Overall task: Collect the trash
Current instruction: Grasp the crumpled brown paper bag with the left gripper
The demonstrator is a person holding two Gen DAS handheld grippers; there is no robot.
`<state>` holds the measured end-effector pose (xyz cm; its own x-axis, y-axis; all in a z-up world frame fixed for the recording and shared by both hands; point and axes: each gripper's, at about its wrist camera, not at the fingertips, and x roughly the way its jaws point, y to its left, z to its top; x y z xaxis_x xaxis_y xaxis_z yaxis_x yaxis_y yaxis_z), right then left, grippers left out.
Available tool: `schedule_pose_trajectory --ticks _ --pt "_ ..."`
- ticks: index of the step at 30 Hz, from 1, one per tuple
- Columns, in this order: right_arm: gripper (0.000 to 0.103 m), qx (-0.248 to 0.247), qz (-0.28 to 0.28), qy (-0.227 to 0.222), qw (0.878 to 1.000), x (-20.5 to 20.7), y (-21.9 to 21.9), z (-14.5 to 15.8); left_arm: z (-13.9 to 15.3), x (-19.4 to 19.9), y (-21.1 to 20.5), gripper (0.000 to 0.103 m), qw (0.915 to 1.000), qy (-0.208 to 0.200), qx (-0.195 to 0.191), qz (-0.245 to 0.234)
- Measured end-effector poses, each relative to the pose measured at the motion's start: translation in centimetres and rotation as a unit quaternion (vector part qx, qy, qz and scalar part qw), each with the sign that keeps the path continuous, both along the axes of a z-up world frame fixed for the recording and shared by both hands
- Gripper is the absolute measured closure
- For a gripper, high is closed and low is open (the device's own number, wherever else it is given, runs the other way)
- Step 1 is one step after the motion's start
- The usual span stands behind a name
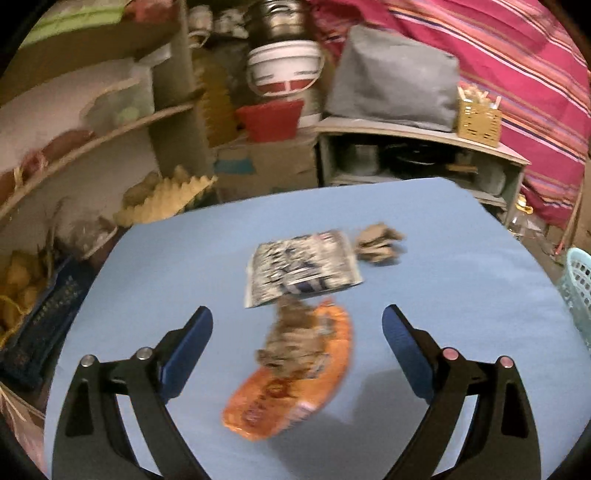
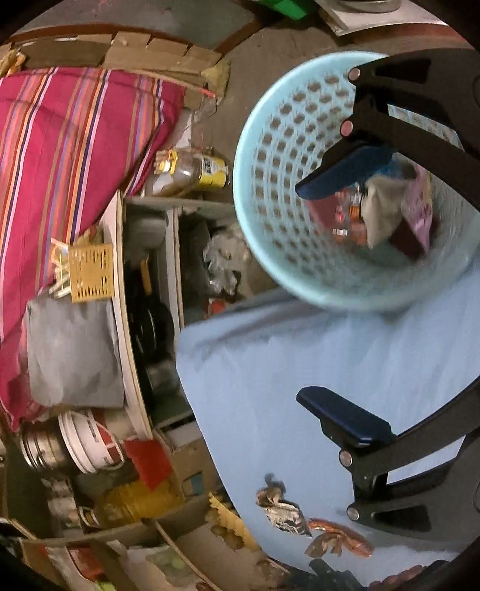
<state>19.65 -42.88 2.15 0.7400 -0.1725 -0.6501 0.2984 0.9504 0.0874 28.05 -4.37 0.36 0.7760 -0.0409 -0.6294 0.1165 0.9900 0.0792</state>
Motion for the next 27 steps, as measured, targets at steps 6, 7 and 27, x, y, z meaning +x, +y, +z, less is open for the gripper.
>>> schedule_pose_trajectory --ticks 6,7,27 --pt "0.005 -0.032 0.020 0.014 0.999 2.8 4.2 -1.0 -2.4 1.9 2.1 0.012 0.9995 0.028 -0.013 0.008" --pt "0.004 -0.034 0.025 0.020 0.999 3.6 5.1 -1.3 -2.6 2.1 2.2 0.012 0.9993 0.031 -0.019 0.006" --pt "0.005 -0.029 0.111 0.029 0.993 10.4 16.7 -3.6 -2.5 3.7 3.8 0.068 0.9960 0.042 -0.068 -0.040"
